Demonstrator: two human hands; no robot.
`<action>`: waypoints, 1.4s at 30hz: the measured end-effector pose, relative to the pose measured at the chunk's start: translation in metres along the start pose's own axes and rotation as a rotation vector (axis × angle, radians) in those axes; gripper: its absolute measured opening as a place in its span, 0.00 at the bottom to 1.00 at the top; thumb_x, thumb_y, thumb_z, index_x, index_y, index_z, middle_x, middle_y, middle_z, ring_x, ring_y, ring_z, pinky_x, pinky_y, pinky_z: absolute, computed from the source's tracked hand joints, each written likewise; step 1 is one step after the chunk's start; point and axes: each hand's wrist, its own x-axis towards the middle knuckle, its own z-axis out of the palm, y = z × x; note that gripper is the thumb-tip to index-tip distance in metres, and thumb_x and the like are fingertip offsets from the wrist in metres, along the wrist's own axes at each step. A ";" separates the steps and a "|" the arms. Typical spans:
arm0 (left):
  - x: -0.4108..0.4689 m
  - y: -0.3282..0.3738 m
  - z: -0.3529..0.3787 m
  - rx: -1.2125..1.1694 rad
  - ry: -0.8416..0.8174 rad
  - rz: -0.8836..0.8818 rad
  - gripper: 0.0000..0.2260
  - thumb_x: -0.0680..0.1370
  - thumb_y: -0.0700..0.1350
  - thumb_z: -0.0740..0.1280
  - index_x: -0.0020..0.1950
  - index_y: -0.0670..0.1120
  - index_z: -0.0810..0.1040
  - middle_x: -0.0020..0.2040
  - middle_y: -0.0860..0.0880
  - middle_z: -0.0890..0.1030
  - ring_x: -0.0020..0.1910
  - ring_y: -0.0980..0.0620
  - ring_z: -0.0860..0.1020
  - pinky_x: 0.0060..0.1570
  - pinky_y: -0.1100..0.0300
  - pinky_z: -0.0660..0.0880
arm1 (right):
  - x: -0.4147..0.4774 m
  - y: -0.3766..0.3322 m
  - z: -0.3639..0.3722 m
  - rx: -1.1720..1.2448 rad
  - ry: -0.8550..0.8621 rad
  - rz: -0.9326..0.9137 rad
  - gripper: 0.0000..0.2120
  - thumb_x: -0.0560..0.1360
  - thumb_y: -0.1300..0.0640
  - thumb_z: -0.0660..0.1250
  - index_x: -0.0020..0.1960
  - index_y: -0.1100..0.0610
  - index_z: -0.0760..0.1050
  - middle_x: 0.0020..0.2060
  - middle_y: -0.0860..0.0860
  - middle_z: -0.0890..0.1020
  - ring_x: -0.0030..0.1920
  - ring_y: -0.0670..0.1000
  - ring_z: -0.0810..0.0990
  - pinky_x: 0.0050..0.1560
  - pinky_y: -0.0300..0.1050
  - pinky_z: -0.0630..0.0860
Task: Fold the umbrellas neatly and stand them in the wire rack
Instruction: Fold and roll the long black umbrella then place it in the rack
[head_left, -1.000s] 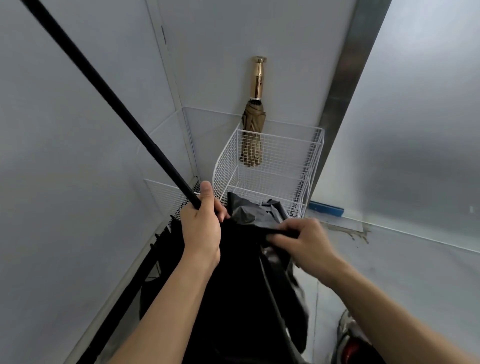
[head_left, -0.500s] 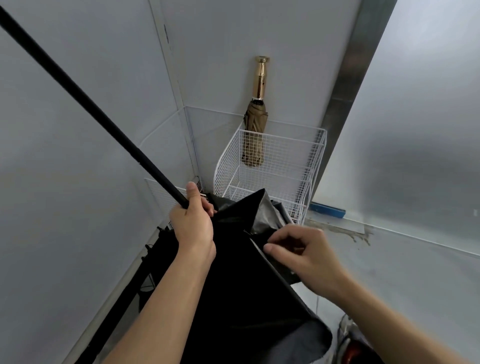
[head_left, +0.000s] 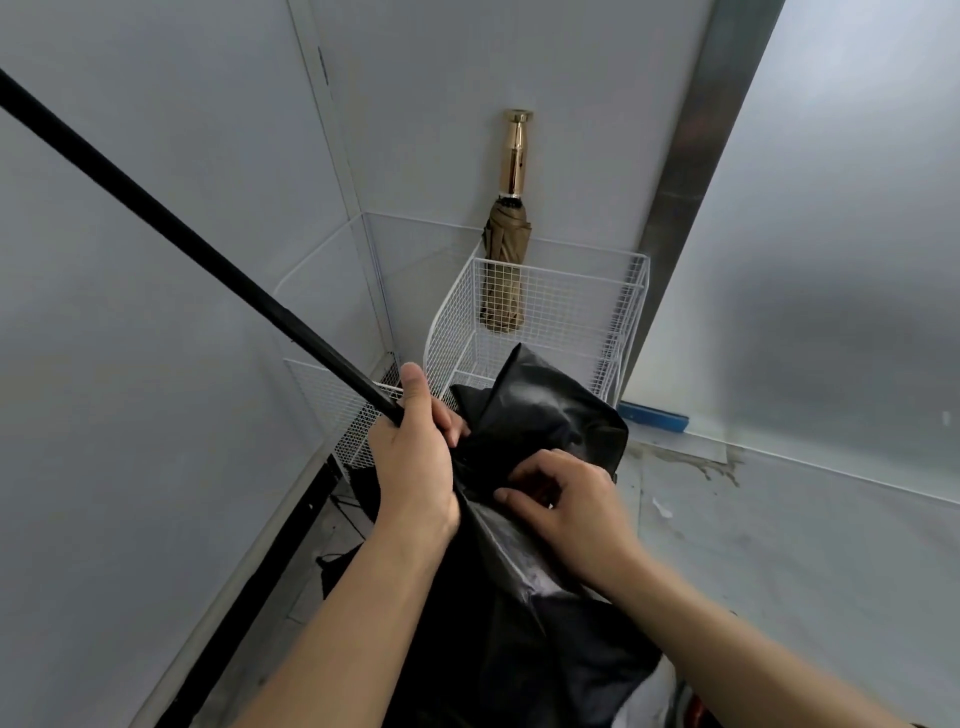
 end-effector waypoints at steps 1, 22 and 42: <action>0.001 0.001 -0.001 0.000 0.003 0.015 0.30 0.83 0.55 0.59 0.21 0.48 0.65 0.21 0.49 0.66 0.27 0.50 0.70 0.45 0.53 0.72 | 0.000 -0.001 -0.001 0.000 -0.010 -0.007 0.14 0.67 0.41 0.75 0.49 0.46 0.81 0.43 0.40 0.79 0.43 0.41 0.78 0.47 0.42 0.76; -0.011 0.043 -0.025 0.220 -0.794 0.205 0.20 0.78 0.55 0.62 0.37 0.42 0.83 0.45 0.48 0.85 0.56 0.56 0.81 0.60 0.63 0.72 | 0.021 0.005 -0.051 0.076 -0.778 0.192 0.06 0.73 0.54 0.71 0.49 0.51 0.79 0.47 0.48 0.82 0.52 0.49 0.79 0.57 0.50 0.76; 0.008 0.013 -0.024 0.387 -0.348 0.107 0.30 0.75 0.63 0.59 0.16 0.50 0.66 0.22 0.46 0.73 0.32 0.44 0.81 0.47 0.50 0.77 | 0.028 0.009 -0.065 -0.086 -0.193 0.227 0.09 0.71 0.58 0.73 0.33 0.49 0.80 0.30 0.46 0.81 0.35 0.48 0.79 0.44 0.50 0.79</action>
